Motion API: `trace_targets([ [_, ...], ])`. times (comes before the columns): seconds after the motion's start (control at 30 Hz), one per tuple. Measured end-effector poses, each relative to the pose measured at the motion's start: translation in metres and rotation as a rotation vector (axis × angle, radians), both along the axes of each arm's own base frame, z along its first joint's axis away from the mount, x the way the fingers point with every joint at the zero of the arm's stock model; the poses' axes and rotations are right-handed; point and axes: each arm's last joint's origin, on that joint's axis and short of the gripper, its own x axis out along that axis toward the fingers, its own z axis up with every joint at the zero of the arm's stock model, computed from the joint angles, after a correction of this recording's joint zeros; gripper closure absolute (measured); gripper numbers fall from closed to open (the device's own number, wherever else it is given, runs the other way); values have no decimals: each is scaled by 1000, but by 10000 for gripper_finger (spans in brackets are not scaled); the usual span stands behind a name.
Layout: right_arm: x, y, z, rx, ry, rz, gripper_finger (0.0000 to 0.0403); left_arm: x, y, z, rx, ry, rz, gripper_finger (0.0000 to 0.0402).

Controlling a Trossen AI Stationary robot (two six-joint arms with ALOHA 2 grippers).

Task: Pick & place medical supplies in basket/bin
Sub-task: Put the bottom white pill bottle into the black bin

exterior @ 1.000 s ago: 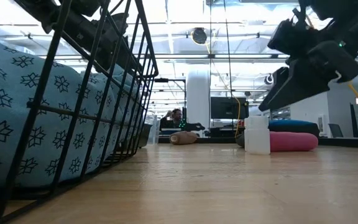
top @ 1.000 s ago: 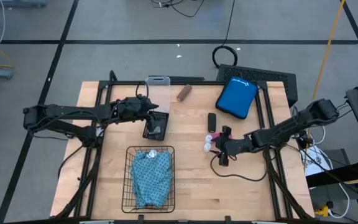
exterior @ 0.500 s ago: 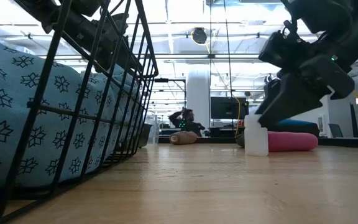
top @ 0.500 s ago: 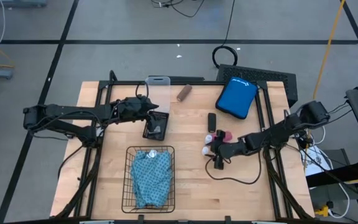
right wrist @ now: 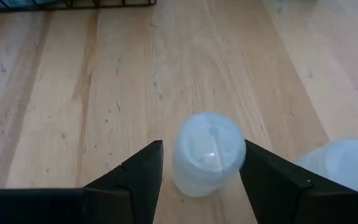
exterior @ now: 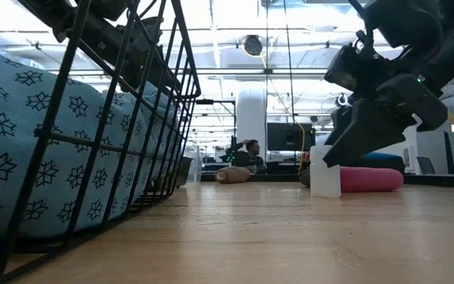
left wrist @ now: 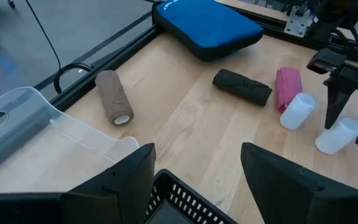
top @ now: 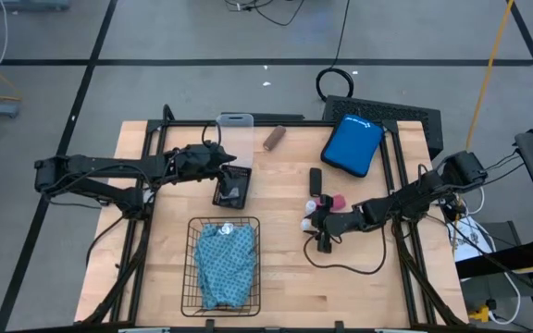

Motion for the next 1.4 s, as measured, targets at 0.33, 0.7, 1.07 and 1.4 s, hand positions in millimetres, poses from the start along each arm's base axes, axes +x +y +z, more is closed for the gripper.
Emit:
trace_targets([
  [0.33,-15,-4,-17,59,51,-36,189,0,0,0,0,0,0,156],
  [0.7,-45,-10,-41,123,35,-91,194,0,0,0,1,1,-1,156],
  [1.07,-43,-5,-49,49,-43,-72,197,0,0,0,2,-4,-1,156],
  [1.4,-28,-4,-59,12,-114,-80,199,0,0,1,-1,-7,3,156],
])
